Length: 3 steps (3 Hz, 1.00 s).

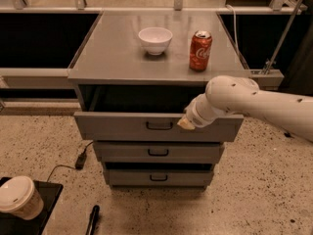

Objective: Open top drawer

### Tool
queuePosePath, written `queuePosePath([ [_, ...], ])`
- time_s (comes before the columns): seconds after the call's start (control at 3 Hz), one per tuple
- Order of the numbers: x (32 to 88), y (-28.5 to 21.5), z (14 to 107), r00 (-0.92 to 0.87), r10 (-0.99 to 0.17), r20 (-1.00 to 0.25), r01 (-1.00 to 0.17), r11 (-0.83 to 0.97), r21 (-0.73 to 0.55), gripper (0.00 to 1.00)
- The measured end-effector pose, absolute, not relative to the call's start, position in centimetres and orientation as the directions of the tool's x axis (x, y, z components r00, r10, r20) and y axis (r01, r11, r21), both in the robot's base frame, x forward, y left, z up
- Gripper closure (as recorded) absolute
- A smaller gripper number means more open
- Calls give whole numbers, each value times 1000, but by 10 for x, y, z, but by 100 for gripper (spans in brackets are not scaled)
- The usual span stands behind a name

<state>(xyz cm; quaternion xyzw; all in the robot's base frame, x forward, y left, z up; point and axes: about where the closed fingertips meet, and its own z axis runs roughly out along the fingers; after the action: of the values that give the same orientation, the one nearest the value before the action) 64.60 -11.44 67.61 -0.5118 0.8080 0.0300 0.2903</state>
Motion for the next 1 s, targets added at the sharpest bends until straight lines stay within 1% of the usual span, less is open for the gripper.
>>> queuePosePath([
  [1.0,633,-117,681,-308,-803,-510,-843,478,-245,100],
])
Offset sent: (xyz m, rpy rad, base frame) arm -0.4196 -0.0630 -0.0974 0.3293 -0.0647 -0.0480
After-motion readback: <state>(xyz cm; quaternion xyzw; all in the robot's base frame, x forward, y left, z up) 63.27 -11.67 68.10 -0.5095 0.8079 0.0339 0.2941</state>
